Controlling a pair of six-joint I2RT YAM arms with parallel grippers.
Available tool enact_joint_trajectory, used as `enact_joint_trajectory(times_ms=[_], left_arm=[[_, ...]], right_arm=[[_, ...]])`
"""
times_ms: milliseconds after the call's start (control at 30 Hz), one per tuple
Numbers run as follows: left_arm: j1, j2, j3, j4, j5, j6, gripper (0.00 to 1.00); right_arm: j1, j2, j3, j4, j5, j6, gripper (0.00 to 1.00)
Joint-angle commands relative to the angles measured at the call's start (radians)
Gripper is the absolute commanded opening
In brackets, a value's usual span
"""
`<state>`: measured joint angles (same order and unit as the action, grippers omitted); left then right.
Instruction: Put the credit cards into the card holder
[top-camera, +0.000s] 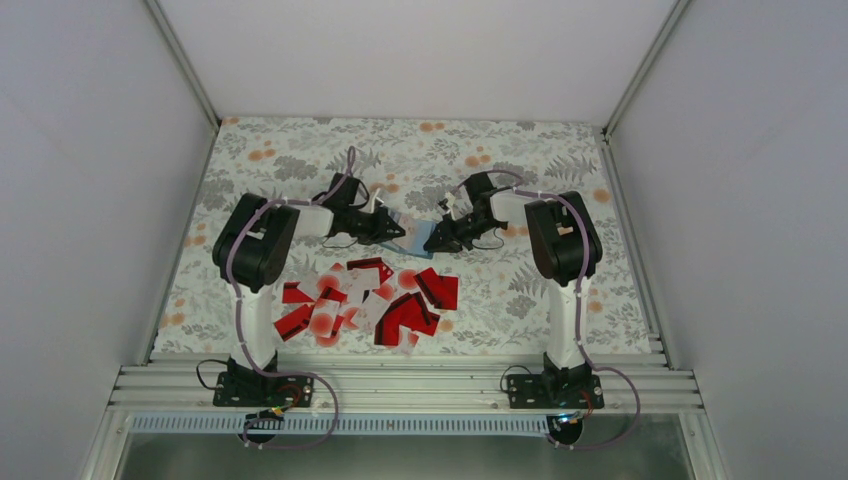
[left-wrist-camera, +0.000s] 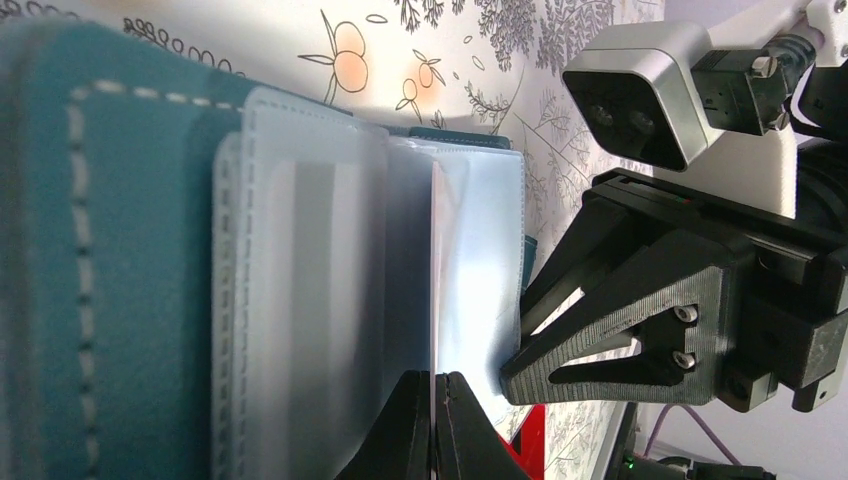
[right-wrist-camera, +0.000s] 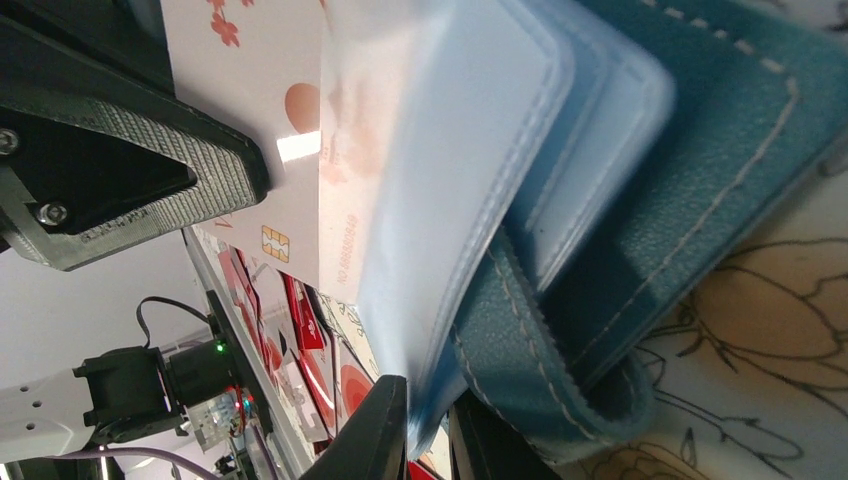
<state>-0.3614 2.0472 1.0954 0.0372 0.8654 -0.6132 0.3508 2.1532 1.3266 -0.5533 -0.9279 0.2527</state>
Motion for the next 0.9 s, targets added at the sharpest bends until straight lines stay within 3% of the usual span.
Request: enact_joint_trajectory(times_ms=[0,133,633,700,867], left_arm=[[-0.042,0.036,-0.016,0.012,0.029,-0.009,0.03],[-0.041,0.033,-0.013,-0.007,0.022,-0.007,0.09],[-0.044,0.058,0.03,-0.074,0.103,0.052,0.08],[-0.044,0.064,0.059,-0.146,0.072,0.087,0.12],[-0.044,0.045,0.101,-0.252,-0.006,0.126,0.35]], right_arm=[[0.01,0.036,-0.002,-0.007,0.051,-0.015,0.12],[0.01,0.03,-0.006,-0.003,0.052,-0.011,0.12],[0.008,0.027,-0.044,0.047,0.061,-0.009,0.12],[0.007,0.021,-0.056,0.056,0.06,-0.007,0.12],[0.008,0.009,-0.08,0.072,0.062,-0.005,0.12]])
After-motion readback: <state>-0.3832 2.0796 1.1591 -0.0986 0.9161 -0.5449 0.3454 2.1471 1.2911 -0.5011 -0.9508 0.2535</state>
